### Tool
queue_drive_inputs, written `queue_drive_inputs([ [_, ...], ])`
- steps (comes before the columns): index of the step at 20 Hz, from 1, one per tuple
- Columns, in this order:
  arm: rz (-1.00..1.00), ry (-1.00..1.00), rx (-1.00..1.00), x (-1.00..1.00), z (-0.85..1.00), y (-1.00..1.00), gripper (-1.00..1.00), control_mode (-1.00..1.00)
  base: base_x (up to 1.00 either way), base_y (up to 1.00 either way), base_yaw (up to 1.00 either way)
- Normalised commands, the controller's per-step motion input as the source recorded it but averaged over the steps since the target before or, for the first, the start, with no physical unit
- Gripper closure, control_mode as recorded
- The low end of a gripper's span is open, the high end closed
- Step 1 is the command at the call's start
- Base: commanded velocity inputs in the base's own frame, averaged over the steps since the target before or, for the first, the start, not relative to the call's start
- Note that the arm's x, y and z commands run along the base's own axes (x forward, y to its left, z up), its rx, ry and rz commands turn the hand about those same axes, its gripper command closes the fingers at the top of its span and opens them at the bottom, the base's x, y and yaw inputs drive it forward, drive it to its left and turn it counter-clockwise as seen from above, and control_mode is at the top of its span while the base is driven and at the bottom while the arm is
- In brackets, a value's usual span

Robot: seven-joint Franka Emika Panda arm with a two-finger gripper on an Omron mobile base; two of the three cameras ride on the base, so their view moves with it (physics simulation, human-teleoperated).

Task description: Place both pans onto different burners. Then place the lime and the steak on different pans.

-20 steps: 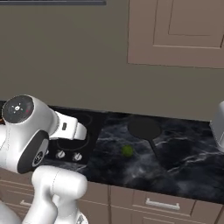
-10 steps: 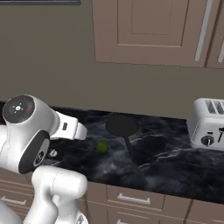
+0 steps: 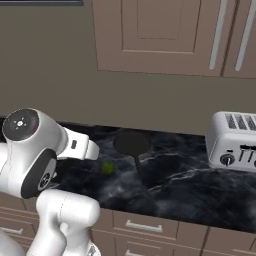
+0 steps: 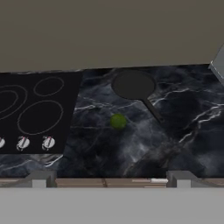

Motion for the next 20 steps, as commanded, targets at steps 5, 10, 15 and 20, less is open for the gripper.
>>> queue_drive_inputs([
  [5,0.0,0.0,0.0,0.0,0.0,0.0,-1.0,1.0,0.38,-0.47,-0.04],
  [10,-0.01,0.0,0.0,0.04,0.0,-0.12,-1.0,-1.0,0.15,-0.27,-0.02],
  [15,0.0,0.0,0.0,0.06,0.0,-0.02,-1.0,-1.0,0.0,0.0,0.0],
  [20,0.0,0.0,-0.01,0.3,-0.03,-0.02,-1.0,-1.0,0.0,0.0,0.0],
])
